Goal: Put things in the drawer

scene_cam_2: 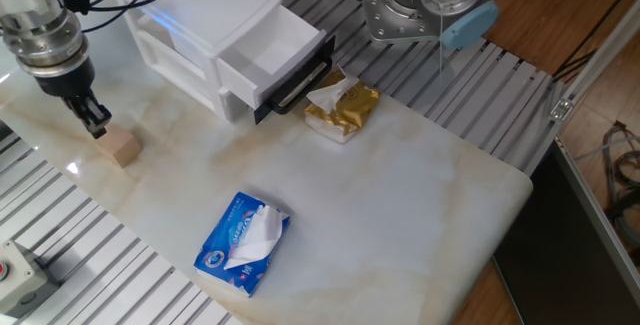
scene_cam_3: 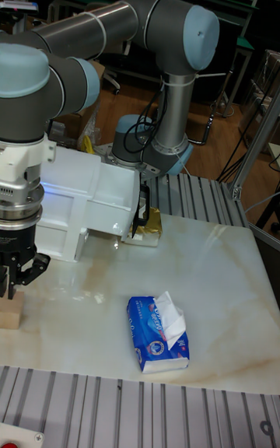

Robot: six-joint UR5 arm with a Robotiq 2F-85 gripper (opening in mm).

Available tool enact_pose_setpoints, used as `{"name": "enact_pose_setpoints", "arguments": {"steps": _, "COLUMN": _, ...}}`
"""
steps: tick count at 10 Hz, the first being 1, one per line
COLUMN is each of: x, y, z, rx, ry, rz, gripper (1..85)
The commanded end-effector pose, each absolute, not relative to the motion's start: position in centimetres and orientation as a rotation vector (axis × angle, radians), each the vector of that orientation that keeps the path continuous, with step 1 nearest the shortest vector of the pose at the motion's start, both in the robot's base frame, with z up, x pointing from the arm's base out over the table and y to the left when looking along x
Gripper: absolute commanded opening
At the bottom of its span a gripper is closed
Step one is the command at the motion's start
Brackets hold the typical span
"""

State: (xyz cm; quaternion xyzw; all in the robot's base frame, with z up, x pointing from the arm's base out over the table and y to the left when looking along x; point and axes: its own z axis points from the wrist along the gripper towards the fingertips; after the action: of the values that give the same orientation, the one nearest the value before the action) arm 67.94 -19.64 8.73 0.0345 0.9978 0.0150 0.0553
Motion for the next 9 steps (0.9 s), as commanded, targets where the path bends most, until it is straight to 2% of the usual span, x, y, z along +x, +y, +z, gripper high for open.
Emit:
{"name": "enact_pose_setpoints", "arguments": {"steps": 1, "x": 68.02, "y": -19.44, "z": 8.49, "rx": 0.059, "ry": 3.009, "rz": 0.063, "gripper": 27.7}}
{"name": "enact_pose_setpoints", "arguments": {"steps": 4, "x": 67.11, "y": -19.84, "z": 8.02, "rx": -0.015, "ry": 3.022, "rz": 0.061, "gripper": 37.7}}
{"name": "enact_pose_setpoints", "arguments": {"steps": 5, "x": 67.21, "y": -20.18, "z": 7.89, "rx": -0.045, "ry": 3.013, "rz": 0.031, "gripper": 38.3}}
{"name": "enact_pose_setpoints", "arguments": {"steps": 9, "x": 67.45, "y": -19.42, "z": 7.67, "rx": -0.063, "ry": 2.985, "rz": 0.076, "gripper": 45.3}}
